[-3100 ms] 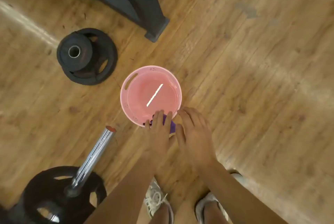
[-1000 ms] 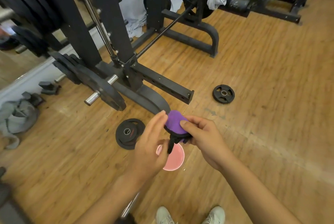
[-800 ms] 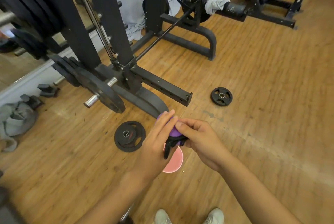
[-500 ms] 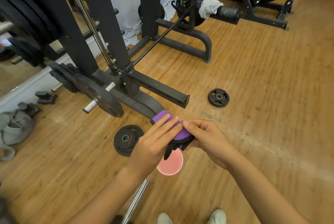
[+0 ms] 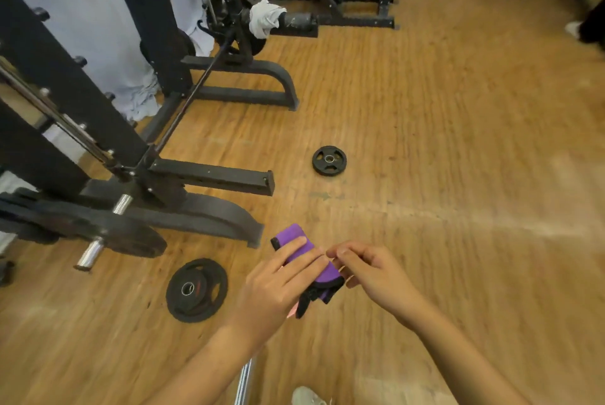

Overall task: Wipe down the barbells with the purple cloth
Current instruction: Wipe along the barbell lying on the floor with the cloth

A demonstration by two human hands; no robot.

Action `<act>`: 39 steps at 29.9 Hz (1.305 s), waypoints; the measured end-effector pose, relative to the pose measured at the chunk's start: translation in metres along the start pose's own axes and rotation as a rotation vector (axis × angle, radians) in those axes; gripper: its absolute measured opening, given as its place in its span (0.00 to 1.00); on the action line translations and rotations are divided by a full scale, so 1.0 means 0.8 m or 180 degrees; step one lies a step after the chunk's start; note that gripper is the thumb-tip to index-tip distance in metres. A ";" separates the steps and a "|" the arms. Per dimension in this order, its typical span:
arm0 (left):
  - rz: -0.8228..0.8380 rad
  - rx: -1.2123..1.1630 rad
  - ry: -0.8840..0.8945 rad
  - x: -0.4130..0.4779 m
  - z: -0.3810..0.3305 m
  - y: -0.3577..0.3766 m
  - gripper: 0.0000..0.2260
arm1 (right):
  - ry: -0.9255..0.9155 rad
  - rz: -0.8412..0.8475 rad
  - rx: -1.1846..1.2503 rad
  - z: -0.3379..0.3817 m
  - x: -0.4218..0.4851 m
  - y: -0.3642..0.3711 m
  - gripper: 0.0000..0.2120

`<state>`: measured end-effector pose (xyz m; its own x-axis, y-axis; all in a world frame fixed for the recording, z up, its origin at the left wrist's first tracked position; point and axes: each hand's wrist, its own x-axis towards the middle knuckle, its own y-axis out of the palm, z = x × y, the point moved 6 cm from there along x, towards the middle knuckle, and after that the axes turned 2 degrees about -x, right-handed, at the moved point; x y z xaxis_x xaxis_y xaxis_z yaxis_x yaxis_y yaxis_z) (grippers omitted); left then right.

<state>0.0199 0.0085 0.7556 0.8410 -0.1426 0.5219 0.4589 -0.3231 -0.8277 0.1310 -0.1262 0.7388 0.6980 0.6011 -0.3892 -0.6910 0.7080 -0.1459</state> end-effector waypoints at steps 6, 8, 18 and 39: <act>0.0235 -0.0457 0.0647 0.060 -0.091 0.056 0.23 | 0.0042 -0.0829 -0.0058 -0.049 -0.102 -0.109 0.09; 0.0312 -0.0643 0.0909 0.075 -0.138 0.079 0.20 | 0.0054 -0.1241 -0.0727 -0.083 -0.151 -0.148 0.11; 0.0732 -0.1456 0.1893 0.055 -0.464 0.166 0.16 | 0.0696 -0.3168 -0.2889 -0.257 -0.480 -0.230 0.19; 0.1802 -0.2132 0.3407 -0.066 -0.934 0.341 0.18 | 0.2683 -0.4506 -0.1847 -0.539 -0.867 -0.231 0.24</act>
<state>-0.1133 -0.7710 0.6561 0.0974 -0.9470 0.3062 -0.3480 -0.3207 -0.8809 -0.3061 -0.8341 0.6433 0.6200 -0.7844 0.0173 0.2097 0.1445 -0.9670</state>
